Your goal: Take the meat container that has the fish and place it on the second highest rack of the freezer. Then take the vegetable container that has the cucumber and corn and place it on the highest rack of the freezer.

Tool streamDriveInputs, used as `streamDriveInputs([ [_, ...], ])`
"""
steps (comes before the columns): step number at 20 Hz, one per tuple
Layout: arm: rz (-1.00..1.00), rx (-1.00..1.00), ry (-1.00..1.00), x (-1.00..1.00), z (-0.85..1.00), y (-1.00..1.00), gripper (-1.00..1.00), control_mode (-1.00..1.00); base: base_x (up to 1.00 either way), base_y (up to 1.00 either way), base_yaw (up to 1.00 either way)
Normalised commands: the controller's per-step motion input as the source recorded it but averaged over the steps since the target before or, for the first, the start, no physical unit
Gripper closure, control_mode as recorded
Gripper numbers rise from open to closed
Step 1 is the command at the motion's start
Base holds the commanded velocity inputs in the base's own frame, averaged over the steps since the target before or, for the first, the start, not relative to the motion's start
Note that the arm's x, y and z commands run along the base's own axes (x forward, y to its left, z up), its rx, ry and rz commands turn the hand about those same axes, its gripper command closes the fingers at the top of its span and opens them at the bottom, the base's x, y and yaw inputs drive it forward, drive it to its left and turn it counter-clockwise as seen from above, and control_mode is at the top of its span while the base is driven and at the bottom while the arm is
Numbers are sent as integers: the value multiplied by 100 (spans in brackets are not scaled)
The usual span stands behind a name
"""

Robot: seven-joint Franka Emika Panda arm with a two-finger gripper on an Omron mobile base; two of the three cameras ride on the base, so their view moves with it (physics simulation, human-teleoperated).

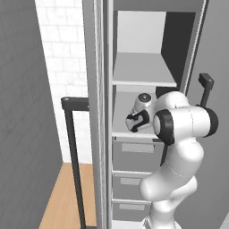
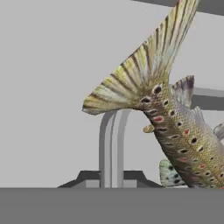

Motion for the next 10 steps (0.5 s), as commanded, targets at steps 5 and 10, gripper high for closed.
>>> streamDriveInputs([
  [5, 0, 0, 0, 26, -28, -7, 100, -100, 0, 0, 0],
  [10, 0, 0, 0, 3, -6, 0, 100, -100, 0, 0, 0],
])
